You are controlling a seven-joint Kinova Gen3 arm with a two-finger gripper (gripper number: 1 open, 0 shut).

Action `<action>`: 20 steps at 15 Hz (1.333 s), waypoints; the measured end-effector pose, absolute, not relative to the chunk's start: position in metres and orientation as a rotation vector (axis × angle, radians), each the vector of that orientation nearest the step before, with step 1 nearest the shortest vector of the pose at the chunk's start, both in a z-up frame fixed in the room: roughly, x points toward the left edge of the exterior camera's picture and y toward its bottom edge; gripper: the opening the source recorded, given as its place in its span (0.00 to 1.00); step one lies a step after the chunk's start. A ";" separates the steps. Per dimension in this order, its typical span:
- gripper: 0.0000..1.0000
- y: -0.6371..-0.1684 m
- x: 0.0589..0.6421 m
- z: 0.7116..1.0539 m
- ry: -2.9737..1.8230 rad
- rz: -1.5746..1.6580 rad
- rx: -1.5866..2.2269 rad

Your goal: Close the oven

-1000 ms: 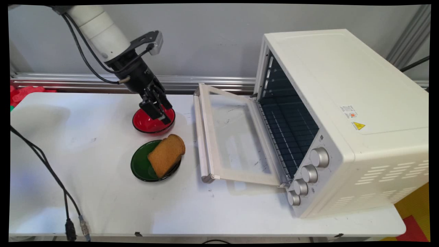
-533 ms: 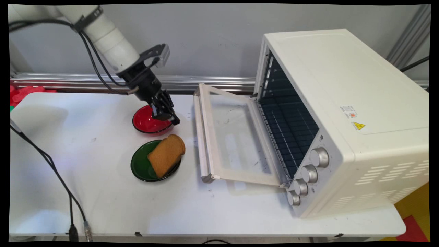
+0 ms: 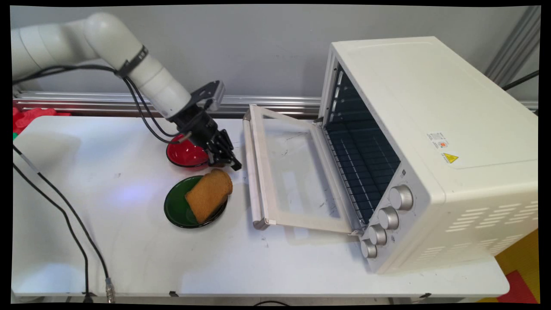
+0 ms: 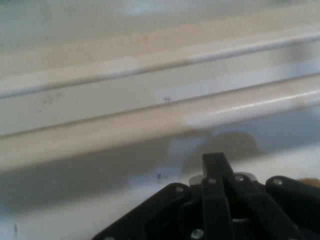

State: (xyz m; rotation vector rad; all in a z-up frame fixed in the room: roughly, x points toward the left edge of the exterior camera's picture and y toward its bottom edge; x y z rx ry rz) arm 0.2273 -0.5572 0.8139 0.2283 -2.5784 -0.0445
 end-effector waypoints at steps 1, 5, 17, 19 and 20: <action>0.00 -0.558 0.225 0.807 -2.565 -0.037 0.224; 0.00 -0.562 0.215 0.789 -2.496 -0.006 0.233; 0.00 -0.562 0.158 0.824 -2.252 -0.013 0.230; 0.00 -0.562 0.141 0.834 -2.210 -0.006 0.216; 0.00 -0.562 0.133 0.838 -2.194 0.000 0.209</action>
